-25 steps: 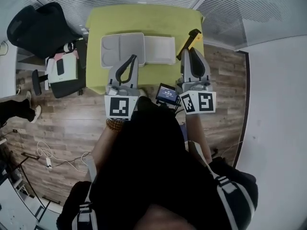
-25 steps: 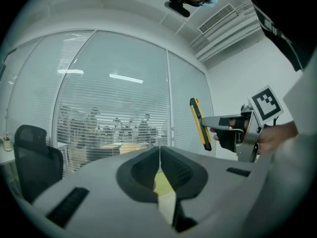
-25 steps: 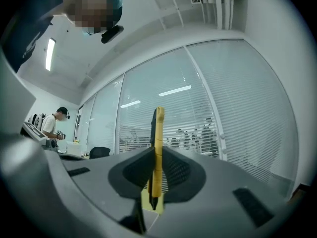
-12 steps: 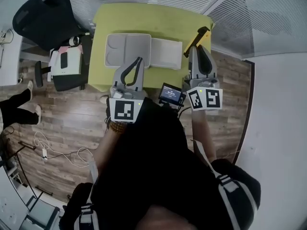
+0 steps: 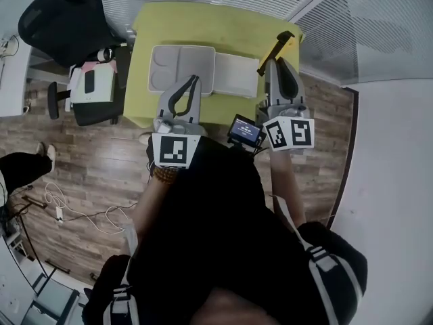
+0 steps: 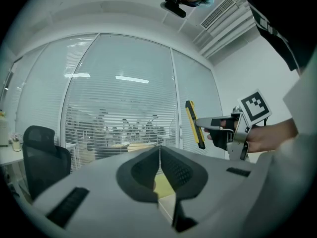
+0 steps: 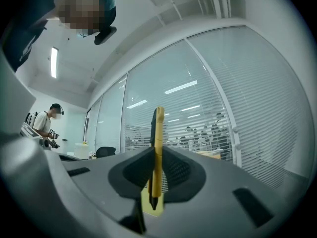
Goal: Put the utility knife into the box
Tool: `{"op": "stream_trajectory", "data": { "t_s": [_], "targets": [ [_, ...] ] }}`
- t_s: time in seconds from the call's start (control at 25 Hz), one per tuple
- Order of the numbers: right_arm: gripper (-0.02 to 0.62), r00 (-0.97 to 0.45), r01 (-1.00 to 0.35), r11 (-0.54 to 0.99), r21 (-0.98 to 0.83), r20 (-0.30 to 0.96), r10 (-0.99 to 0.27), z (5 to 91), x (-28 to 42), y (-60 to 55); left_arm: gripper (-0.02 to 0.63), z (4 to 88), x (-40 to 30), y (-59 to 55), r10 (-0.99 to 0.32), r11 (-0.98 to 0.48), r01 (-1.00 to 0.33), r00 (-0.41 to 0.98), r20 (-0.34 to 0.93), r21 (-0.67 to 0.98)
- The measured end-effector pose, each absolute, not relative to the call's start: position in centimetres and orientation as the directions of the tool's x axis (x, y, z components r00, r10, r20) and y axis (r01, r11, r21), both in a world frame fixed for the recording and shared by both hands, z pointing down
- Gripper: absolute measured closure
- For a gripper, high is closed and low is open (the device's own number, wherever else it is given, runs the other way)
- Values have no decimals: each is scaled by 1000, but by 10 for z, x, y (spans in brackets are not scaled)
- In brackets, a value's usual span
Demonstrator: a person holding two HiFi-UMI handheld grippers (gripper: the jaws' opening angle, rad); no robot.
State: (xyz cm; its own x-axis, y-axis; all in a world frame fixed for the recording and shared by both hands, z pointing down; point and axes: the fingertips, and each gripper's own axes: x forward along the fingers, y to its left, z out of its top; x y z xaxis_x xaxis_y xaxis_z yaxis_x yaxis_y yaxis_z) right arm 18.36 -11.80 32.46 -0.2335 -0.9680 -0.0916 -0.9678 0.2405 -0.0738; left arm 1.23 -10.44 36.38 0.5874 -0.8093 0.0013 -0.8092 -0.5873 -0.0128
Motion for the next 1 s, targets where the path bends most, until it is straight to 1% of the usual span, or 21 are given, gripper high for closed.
{"op": "stream_trajectory", "data": {
  "t_s": [0.36,0.84,1.0],
  "targets": [
    [551,-289,-957,290,-18,-25,-957,355,183,-141,588,382,8,-114,-821,-571,-821,571,18,2],
    [551,-329,-944,329,-3,77,-941,400,182,-168,588,386,7,-121,-832,-553,-833,552,49,-2],
    [551,-355,-932,361,31,123,-927,417,175,-180,588,387,1,-126,-837,-546,-838,544,53,-10]
  ]
}}
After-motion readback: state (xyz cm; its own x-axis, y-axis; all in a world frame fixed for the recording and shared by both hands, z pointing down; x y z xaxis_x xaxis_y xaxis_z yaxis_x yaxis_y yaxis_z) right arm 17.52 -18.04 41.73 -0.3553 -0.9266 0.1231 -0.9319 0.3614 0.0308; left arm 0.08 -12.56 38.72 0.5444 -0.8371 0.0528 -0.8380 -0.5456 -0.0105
